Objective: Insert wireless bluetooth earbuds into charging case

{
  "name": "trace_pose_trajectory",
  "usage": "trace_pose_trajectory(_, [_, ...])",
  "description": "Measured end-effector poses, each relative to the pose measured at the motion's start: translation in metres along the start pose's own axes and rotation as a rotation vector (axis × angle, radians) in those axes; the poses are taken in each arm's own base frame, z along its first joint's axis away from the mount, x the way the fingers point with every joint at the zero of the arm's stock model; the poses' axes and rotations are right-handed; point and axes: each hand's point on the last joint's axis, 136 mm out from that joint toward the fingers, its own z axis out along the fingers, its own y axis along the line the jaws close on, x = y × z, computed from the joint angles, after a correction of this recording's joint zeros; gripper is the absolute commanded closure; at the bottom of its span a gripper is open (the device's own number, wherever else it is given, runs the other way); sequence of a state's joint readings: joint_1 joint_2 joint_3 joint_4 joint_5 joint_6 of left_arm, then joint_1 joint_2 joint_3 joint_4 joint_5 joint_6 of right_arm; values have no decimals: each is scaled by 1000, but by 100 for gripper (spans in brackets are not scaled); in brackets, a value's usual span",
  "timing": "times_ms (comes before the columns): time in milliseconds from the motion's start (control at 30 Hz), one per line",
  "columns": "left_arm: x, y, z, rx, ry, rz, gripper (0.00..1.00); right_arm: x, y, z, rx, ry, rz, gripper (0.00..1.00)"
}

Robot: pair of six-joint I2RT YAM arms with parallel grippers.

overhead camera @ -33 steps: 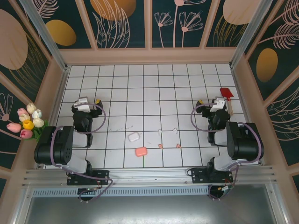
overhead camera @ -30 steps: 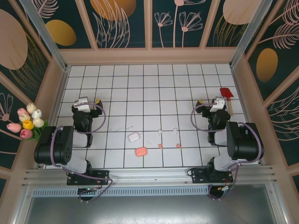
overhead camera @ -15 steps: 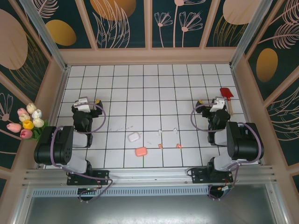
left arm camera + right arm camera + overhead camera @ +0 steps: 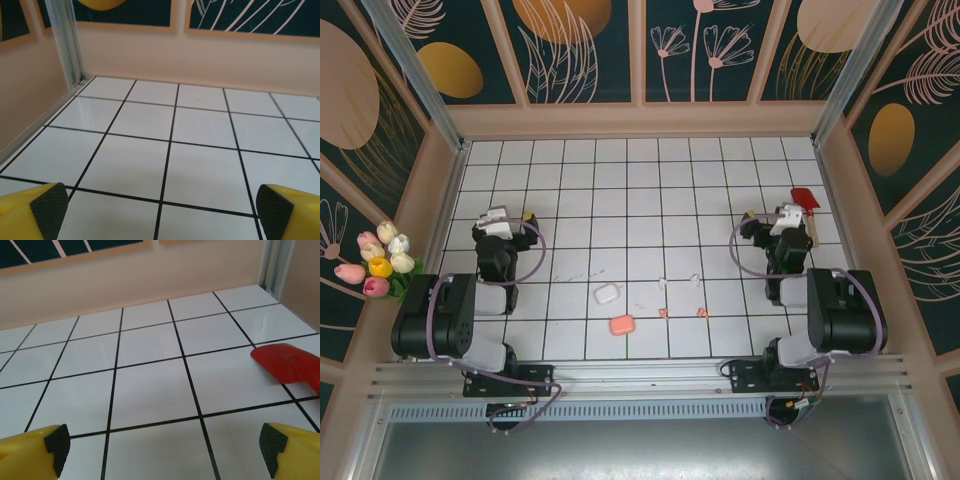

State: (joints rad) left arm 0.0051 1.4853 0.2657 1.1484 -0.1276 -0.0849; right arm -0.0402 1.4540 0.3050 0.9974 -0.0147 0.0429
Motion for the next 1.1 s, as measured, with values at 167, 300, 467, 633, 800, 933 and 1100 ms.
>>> trace_pose_trajectory(167, [-48,5,19,-65,-28,-39,6,-61,1,7,41,-19,150,1])
trace_pose_trajectory(300, [-73,8,16,-93,-39,-131,3,-76,2,12,47,55,263,1])
trace_pose_trajectory(467, [-79,4,12,-88,40,-287,1,-48,44,7,-38,268,282,7])
trace_pose_trajectory(633, [-69,-11,12,-44,168,-408,1,-12,138,-24,-226,491,203,13])
trace_pose_trajectory(800, [-47,-29,6,12,304,-488,1,34,218,-70,-355,694,118,15])
trace_pose_trajectory(933, [-41,-38,7,41,369,-540,1,74,273,-104,-405,838,23,15])
trace_pose_trajectory(1100, [-40,-43,13,37,415,-571,1,117,330,-129,-424,948,-97,15])
